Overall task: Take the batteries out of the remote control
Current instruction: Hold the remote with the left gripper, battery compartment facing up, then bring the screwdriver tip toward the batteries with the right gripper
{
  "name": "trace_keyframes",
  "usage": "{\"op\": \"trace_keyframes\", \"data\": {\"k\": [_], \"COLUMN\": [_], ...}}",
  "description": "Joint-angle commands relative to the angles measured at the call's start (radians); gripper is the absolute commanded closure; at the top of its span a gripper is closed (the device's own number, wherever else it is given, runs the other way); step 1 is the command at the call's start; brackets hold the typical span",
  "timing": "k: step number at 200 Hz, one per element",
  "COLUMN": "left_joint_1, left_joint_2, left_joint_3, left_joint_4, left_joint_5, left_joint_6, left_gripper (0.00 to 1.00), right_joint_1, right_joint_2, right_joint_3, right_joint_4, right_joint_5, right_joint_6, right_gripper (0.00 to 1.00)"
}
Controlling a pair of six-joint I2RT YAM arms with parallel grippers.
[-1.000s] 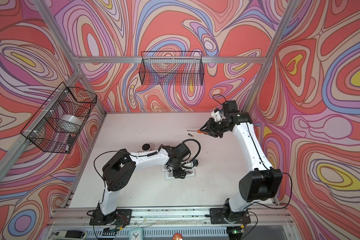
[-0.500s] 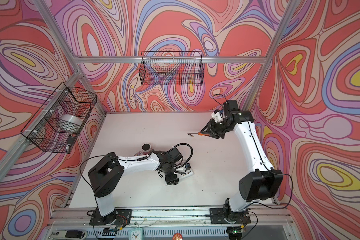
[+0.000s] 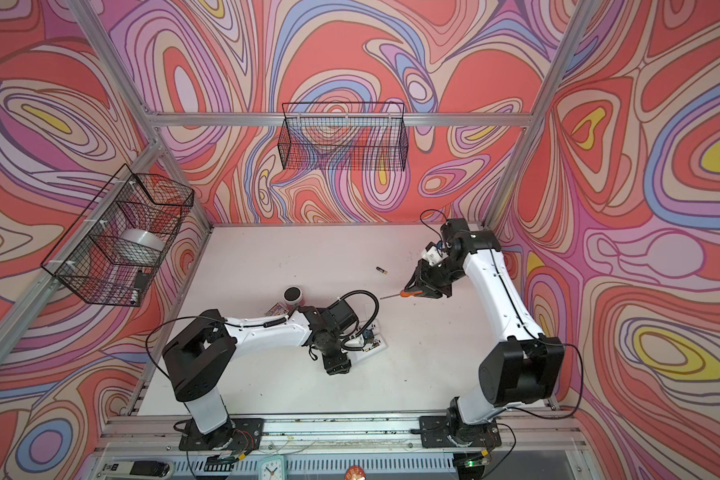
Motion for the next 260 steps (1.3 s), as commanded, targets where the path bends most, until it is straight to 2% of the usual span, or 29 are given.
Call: {"op": "trace_keyframes", "data": {"k": [1,28,76,94,113,161,260], "left_joint_1": [0.003,0.003,0.006,0.006,0.006,0.017,0.068], "left_joint_2": [-0.006,-0.017,-0.052,-0.039,-0.017,0.012,0.037], "left_joint_3": [-0.021,-0.035,-0.068,-0.065,-0.057,-0.033,-0.003], "left_joint_4": [-0.049,-0.064,-0.078,-0.086,-0.100,-0.149,-0.197], "left_joint_5": [-0.016,-0.035,-0.050,-0.047,-0.040,-0.054,-0.032], "left_joint_6": [-0.037,-0.049,-0.039,-0.032,-0.021,0.039,0.137], "left_gripper": [0.35,0.35,0.35,0.42,0.54,0.70,0.71], "right_joint_1": [0.070,0.128,0.146,0.168,0.185,0.213,0.262], "right_joint_2": [-0.018,0.005,0.017,0.021,0.020,-0.020,-0.062], "right_joint_3": [-0.014,-0.044,-0.068,-0.076,-0.083,-0.121,-0.151], "right_joint_4": [-0.027,-0.026,-0.021,-0.025,-0.037,-0.054,-0.068], "right_joint_5": [0.105,0.114,0.116,0.126,0.149,0.156,0.157], "right_joint_6": [-0.083,-0.105,-0.114,-0.120,-0.122,-0.114,-0.135], "right_gripper": [0.85,0.85,0.86,0.86,0.86,0.87,0.88]}}
